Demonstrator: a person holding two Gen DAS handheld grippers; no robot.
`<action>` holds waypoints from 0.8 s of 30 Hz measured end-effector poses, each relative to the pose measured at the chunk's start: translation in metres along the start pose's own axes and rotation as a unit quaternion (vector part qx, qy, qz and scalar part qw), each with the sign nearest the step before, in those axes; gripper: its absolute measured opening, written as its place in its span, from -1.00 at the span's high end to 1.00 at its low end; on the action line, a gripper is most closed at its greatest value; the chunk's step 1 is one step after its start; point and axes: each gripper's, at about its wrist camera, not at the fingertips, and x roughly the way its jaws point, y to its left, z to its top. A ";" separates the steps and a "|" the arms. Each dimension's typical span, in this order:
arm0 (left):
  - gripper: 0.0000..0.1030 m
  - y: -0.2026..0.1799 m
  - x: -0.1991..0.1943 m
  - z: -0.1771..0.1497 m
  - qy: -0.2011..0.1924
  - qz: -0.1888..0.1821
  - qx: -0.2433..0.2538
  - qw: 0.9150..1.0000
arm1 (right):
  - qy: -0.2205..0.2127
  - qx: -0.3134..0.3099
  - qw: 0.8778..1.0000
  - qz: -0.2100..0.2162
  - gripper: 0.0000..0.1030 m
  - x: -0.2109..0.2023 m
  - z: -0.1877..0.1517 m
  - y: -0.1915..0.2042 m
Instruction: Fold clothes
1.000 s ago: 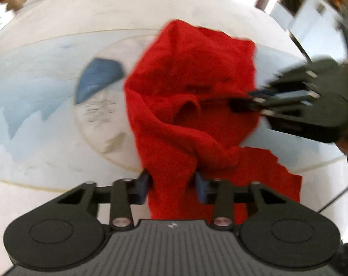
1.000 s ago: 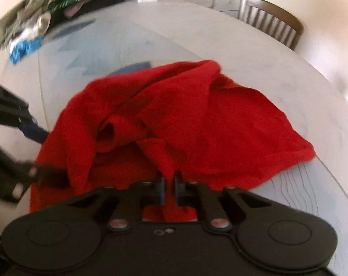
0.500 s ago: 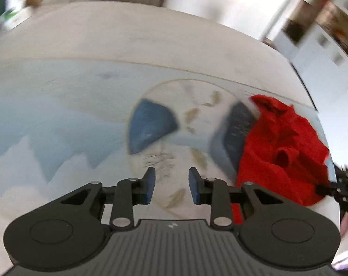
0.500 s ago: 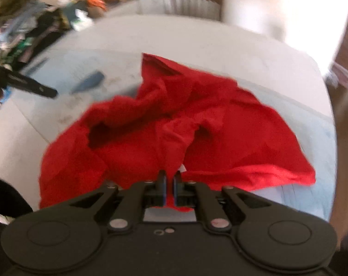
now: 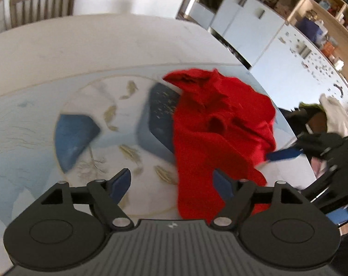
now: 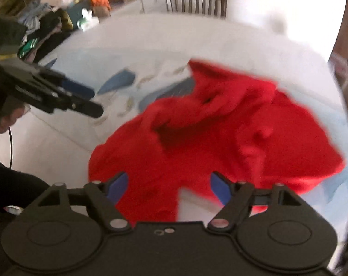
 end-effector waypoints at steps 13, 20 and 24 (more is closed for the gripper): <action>-0.52 0.041 -0.028 0.012 -0.026 -0.012 -0.037 0.999 | -0.019 0.094 0.995 0.022 -1.00 0.028 0.024 0.048; -0.52 0.085 -0.066 -0.002 -0.063 0.034 -0.086 0.994 | -0.044 0.052 0.995 0.066 -1.00 0.063 0.066 0.105; -0.52 0.092 -0.077 -0.013 -0.071 0.048 -0.079 0.993 | -0.046 0.037 0.995 0.085 -1.00 0.058 0.075 0.112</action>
